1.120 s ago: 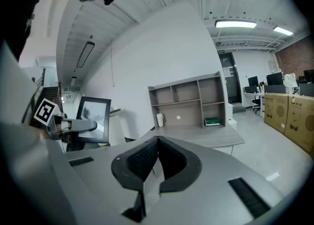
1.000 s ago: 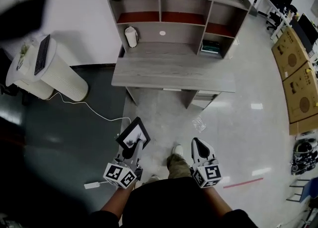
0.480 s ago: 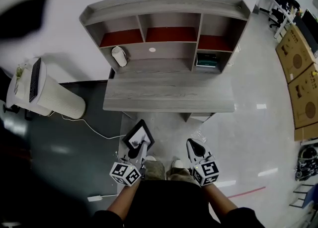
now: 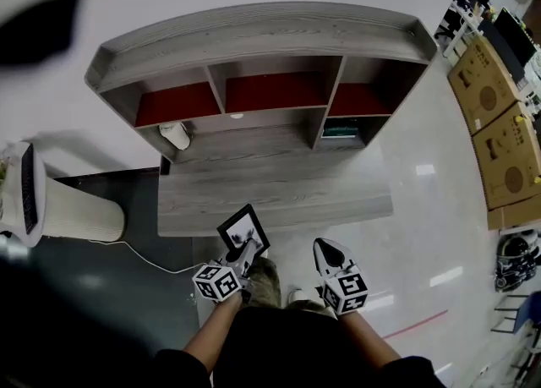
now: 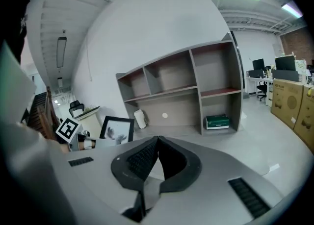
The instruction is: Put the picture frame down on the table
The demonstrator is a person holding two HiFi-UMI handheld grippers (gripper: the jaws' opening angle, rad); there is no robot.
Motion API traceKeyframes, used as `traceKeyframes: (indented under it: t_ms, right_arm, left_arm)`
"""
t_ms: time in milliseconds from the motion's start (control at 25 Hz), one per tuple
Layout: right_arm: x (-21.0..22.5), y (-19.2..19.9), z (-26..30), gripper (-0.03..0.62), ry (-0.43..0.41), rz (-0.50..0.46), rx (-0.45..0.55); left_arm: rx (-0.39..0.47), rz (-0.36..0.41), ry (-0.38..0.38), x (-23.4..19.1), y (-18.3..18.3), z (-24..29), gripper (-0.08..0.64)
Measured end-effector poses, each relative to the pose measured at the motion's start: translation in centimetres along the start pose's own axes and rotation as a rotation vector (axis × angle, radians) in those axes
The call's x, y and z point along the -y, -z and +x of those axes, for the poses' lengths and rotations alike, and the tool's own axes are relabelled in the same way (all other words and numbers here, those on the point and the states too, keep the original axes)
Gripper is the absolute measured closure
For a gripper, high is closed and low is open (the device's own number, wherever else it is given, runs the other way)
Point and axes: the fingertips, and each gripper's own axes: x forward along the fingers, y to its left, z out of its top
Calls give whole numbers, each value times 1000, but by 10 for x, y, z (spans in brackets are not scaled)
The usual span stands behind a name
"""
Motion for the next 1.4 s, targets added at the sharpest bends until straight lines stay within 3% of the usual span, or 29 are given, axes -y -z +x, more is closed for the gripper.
traceKeyframes:
  t_ms: [80, 240, 400, 640, 840, 880, 960, 1040, 1120, 1280, 1400]
  right_arm:
    - [14, -15, 22, 580, 55, 38, 3]
    - [18, -52, 65, 580, 77, 81, 39]
    - [11, -58, 105, 580, 93, 77, -25]
    - [9, -64, 124, 580, 88, 76, -60]
    - [12, -55, 138, 580, 108, 73, -108]
    - [11, -53, 139, 580, 101, 68, -111]
    - [7, -51, 140, 580, 75, 34, -123]
    - [0, -48, 137, 580, 39, -22, -148]
    - [-6, -45, 133, 580, 7, -57, -159]
    - [-13, -39, 121, 580, -39, -60, -143]
    - [-16, -35, 110, 580, -62, -52, -121]
  left_arm:
    - [-59, -38, 7, -28, -7, 29, 534]
    - [-188, -137, 30, -76, -8, 89, 534]
    - [-280, -249, 3, -125, 4, 140, 534]
    - [-380, -285, -96, -173, 6, 187, 534]
    - [-463, -320, -84, -196, 17, 199, 528]
    - [-469, -325, -86, -199, 19, 199, 501]
    - [-475, -335, -120, -203, 20, 193, 345]
    - [-469, -306, -192, -207, 18, 180, 264]
    - [-459, -218, -263, -213, 13, 165, 225]
    - [-410, -77, -344, -216, -4, 134, 207]
    - [-342, 4, -356, -205, -24, 111, 207]
